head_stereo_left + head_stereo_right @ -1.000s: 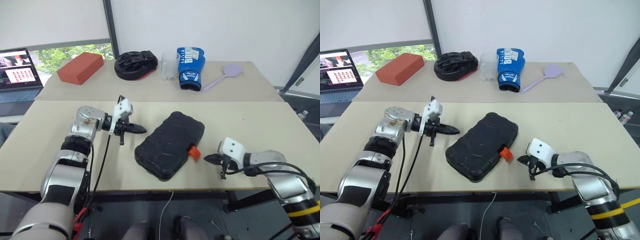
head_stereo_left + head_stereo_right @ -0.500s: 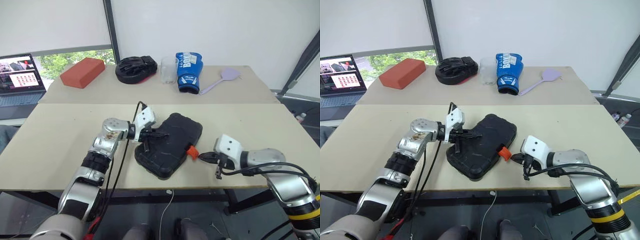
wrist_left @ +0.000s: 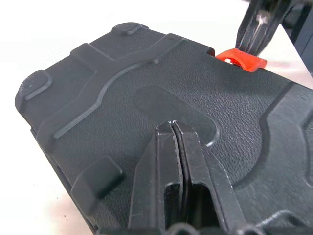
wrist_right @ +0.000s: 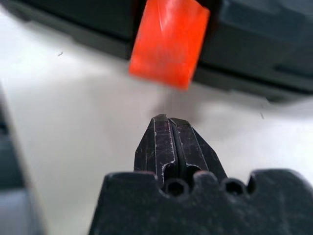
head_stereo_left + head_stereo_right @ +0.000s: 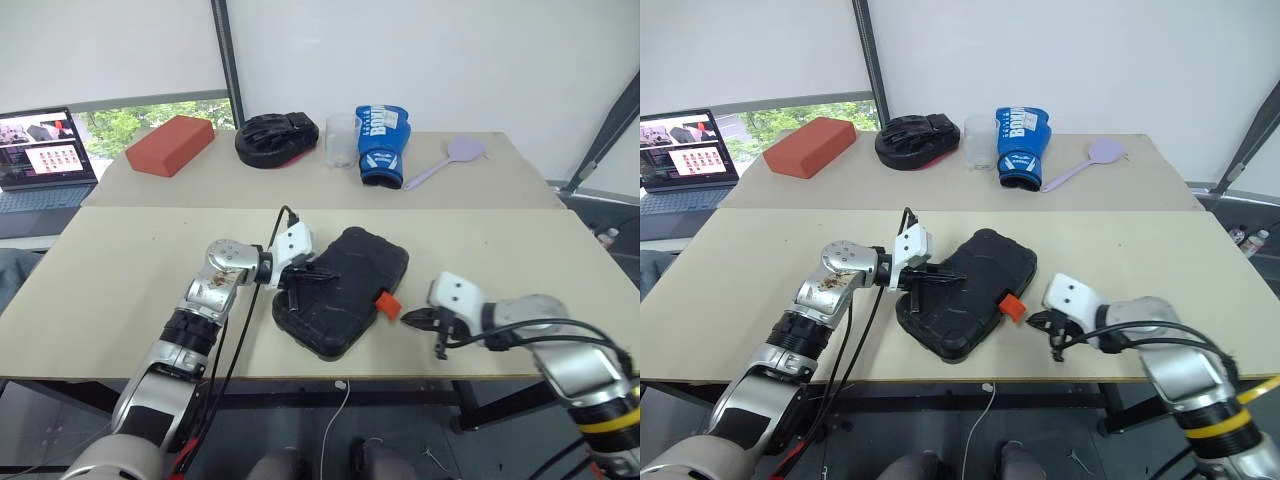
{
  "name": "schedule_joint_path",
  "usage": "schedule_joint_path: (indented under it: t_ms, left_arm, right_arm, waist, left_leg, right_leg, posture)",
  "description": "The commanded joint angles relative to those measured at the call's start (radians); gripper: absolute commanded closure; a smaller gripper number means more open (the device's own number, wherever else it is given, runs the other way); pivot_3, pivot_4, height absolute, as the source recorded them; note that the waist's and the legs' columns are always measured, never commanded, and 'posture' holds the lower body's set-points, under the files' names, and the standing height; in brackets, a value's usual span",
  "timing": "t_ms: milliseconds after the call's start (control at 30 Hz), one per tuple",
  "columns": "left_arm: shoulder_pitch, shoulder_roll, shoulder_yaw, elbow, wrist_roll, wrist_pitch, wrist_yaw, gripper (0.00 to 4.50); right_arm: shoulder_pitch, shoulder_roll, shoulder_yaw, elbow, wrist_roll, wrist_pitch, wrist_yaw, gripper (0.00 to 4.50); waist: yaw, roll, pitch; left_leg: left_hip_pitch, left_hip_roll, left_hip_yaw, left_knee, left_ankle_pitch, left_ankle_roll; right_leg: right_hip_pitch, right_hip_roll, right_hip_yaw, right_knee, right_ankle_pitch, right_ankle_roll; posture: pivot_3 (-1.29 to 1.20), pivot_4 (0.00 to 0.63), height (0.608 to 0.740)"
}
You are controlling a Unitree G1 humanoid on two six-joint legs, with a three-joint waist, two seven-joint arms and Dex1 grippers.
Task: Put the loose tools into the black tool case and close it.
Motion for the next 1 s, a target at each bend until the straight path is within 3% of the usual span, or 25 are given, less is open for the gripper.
schedule_joint_path:
  t_ms: [33, 233, 533, 700, 900, 1000]
  left_arm:
    - [0.02, 0.006, -0.033, 0.023, 0.015, 0.017, -0.013, 4.41]
    - [0.018, 0.003, -0.043, 0.023, 0.022, 0.004, -0.017, 4.41]
    - [0.019, 0.02, -0.049, 0.018, 0.026, -0.012, -0.026, 4.41]
    - [0.021, 0.028, -0.051, 0.012, 0.028, -0.017, -0.025, 4.41]
    - [0.023, 0.037, -0.051, 0.007, 0.028, -0.027, -0.024, 4.41]
    - [0.022, 0.039, -0.05, 0.014, 0.029, -0.036, -0.021, 4.41]
  right_arm:
    - [0.001, -0.011, -0.075, -0.079, 0.079, 0.05, 0.014, 4.5]
    - [-0.046, 0.069, -0.012, -0.099, 0.086, 0.115, -0.053, 4.5]
    - [-0.061, 0.161, 0.099, 0.046, 0.0, 0.069, -0.121, 4.5]
    - [-0.069, 0.187, 0.091, 0.066, -0.005, 0.06, -0.14, 4.5]
    - [-0.035, 0.065, -0.02, -0.034, 0.086, 0.116, -0.053, 4.5]
    - [-0.083, 0.065, -0.086, -0.049, 0.154, 0.17, -0.062, 4.5]
  waist:
    - [-0.001, 0.0, 0.0]
    - [0.0, 0.0, 0.0]
    - [0.001, 0.0, 0.0]
    - [-0.001, 0.0, 0.0]
    - [0.001, 0.0, 0.0]
    - [-0.001, 0.0, 0.0]
  left_leg:
    - [0.0, 0.0, 0.0, 0.0, 0.0, 0.0]
    - [0.0, 0.001, 0.0, 0.0, -0.001, -0.001]
    - [0.0, 0.001, 0.0, -0.001, 0.0, 0.001]
    - [0.0, 0.001, 0.0, -0.001, 0.0, 0.001]
    - [-0.001, 0.001, 0.0, -0.001, 0.0, 0.001]
    - [0.0, 0.001, 0.0, -0.002, 0.0, 0.001]
  right_leg:
    - [0.0, 0.0, 0.0, 0.0, 0.0, 0.0]
    - [0.0, 0.0, 0.0, 0.0, 0.0, 0.0]
    - [0.0, 0.0, 0.0, 0.0, 0.0, 0.0]
    - [-0.001, 0.001, 0.0, 0.0, 0.0, 0.0]
    - [-0.001, 0.001, 0.0, -0.001, 0.0, 0.0]
    - [0.0, 0.001, 0.0, -0.001, 0.0, 0.0]
  posture:
    - [0.0, 0.15, 0.74]
    - [0.0, 0.15, 0.74]
    - [0.0, 0.15, 0.74]
    - [0.0, 0.15, 0.74]
    - [0.0, 0.15, 0.74]
    - [0.0, 0.15, 0.74]
